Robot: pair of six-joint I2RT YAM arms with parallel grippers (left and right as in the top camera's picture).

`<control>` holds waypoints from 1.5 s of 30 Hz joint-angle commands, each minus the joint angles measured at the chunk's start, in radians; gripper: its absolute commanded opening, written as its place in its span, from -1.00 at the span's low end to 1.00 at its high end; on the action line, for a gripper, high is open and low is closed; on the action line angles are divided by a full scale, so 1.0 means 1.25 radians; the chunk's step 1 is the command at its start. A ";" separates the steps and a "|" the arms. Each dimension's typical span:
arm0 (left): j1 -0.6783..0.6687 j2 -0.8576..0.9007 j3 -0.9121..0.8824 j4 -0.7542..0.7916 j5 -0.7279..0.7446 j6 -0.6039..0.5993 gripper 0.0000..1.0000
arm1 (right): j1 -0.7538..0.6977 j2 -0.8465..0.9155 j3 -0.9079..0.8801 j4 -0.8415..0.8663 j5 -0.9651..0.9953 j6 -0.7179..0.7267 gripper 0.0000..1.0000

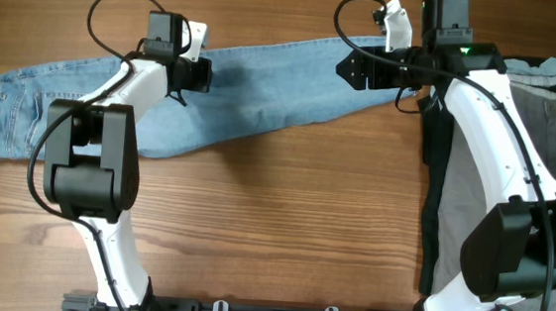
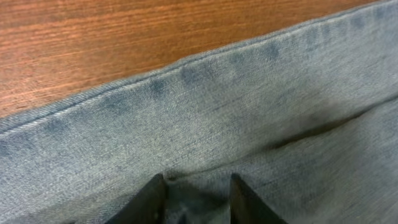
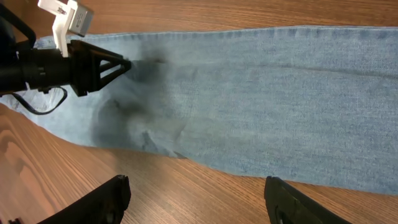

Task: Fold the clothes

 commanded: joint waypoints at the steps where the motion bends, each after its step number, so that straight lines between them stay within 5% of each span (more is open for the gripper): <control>1: -0.008 0.046 -0.007 -0.016 -0.005 0.006 -0.42 | 0.000 0.012 -0.004 -0.001 0.022 0.005 0.47; 6: -0.007 0.055 -0.002 -0.009 -0.006 -0.009 -0.92 | 0.000 0.012 -0.004 0.000 0.026 0.005 0.46; 21: 0.029 -0.076 0.018 -0.048 -0.126 -0.123 -0.92 | 0.000 0.012 -0.004 -0.006 0.045 0.004 0.44; 22: 0.037 -0.074 0.018 -0.064 -0.127 -0.124 -0.73 | 0.000 0.012 -0.004 -0.006 0.045 0.005 0.44; 23: 0.047 -0.066 0.018 -0.099 -0.127 -0.130 -0.26 | 0.000 0.012 -0.004 -0.007 0.045 0.004 0.44; 24: 0.055 -0.056 0.017 -0.115 -0.127 -0.130 -0.13 | 0.000 0.012 -0.004 -0.006 0.045 0.004 0.44; 29: 0.096 0.023 0.011 -0.121 -0.118 -0.145 0.01 | 0.000 0.012 -0.004 -0.010 0.045 0.004 0.43; 31: 0.094 0.031 0.011 -0.111 -0.117 -0.144 -0.19 | 0.000 0.012 -0.004 -0.010 0.045 0.005 0.43; 34: 0.094 0.031 0.011 -0.106 -0.110 -0.144 -0.88 | 0.000 0.012 -0.004 -0.010 0.045 0.004 0.42; 45: 0.094 -0.112 0.013 -0.099 -0.097 -0.144 -0.92 | 0.000 0.012 -0.004 -0.013 0.045 0.004 0.41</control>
